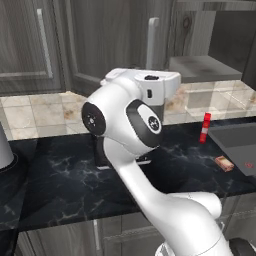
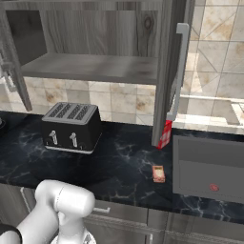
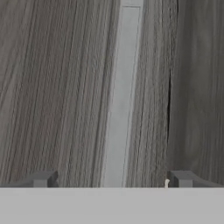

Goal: Open the cabinet. Pick the bar soap and place it next to the sink. Then close the cabinet.

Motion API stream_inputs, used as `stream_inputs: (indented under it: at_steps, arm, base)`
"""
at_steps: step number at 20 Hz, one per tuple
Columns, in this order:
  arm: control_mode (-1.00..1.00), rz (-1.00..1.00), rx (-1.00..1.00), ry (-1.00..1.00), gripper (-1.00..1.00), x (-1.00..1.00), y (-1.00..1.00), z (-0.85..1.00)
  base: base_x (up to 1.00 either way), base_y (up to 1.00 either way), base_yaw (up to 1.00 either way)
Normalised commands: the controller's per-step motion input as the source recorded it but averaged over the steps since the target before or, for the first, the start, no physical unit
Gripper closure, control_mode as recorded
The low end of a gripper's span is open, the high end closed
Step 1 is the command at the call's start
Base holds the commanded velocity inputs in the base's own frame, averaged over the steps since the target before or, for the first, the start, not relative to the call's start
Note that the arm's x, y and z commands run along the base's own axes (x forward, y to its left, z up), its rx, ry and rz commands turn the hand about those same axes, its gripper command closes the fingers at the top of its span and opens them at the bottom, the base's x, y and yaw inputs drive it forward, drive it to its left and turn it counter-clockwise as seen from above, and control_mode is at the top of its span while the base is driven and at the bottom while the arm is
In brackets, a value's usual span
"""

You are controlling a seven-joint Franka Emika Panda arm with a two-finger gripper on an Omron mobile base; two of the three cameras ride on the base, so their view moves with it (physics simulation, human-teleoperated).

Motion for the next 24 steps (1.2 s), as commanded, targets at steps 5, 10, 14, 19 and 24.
stream_inputs:
  at_steps: [5, 10, 14, 19, 24]
  arm:
    - [-1.0, -0.03, 0.0, 0.06, -1.0, 0.34, -0.34, 0.0]
    - [-1.0, 0.0, 0.0, 0.09, -1.0, 0.27, -0.49, 0.0]
    - [-1.0, 0.0, 0.0, 0.03, -1.0, 0.41, -0.38, 0.0]
    - [-1.0, 0.0, 0.0, 0.04, -1.0, 0.45, -0.29, 0.0]
    - [-1.0, 0.0, 0.0, 0.0, -1.0, 0.52, -0.33, 0.0]
  base:
    - [0.0, 0.0, 0.0]
    - [0.0, 0.0, 0.0]
    - [0.0, 0.0, 0.0]
    - [0.0, 0.0, 0.0]
    - [0.0, 0.0, 0.0]
